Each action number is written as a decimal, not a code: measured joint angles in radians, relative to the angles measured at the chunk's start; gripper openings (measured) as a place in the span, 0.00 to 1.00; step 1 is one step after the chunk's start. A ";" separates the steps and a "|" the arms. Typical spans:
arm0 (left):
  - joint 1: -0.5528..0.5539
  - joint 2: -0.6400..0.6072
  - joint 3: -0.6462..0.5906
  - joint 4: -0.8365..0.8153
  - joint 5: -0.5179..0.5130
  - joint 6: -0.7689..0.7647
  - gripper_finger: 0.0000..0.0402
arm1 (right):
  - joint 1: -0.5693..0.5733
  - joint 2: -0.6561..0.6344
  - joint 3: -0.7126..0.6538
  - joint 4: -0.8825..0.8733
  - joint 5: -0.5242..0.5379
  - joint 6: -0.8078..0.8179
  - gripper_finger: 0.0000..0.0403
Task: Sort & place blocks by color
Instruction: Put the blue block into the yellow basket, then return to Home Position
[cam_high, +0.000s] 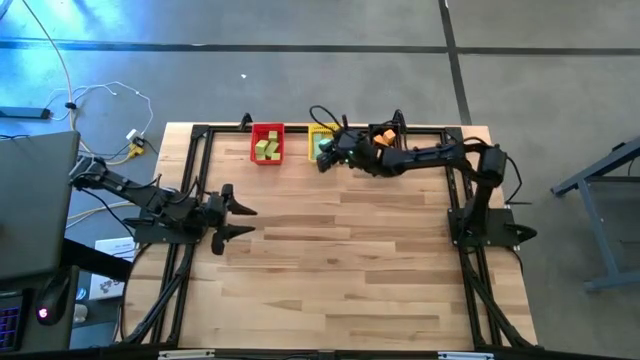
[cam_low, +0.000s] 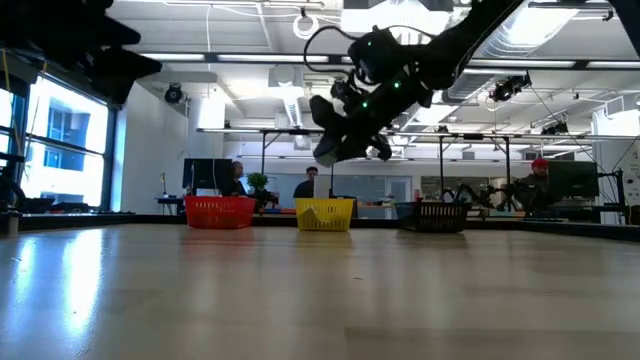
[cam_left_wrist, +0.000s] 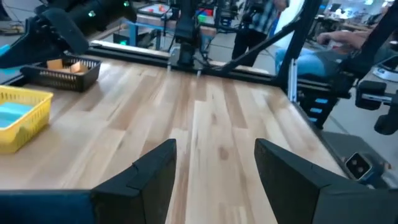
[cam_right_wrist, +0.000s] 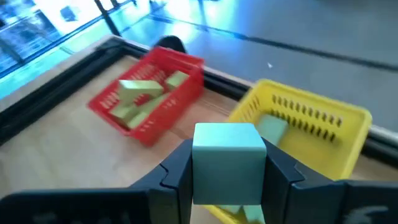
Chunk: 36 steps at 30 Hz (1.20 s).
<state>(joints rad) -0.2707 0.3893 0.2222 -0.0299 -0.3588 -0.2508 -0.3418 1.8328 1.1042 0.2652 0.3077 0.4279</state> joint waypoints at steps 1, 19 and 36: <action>0.000 -0.007 -0.011 0.000 -0.005 0.000 0.51 | -0.007 0.012 0.000 0.001 0.000 0.017 0.26; 0.000 -0.067 -0.126 0.032 -0.005 0.004 0.51 | -0.065 0.092 0.000 0.027 -0.083 0.148 0.58; 0.002 -0.281 -0.126 0.025 0.081 0.187 0.51 | -0.003 -0.205 0.001 -0.062 -0.522 -0.150 0.62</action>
<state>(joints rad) -0.2687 0.1083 0.0963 -0.0047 -0.2778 -0.0637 -0.3444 1.6273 1.1053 0.2032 -0.2142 0.2774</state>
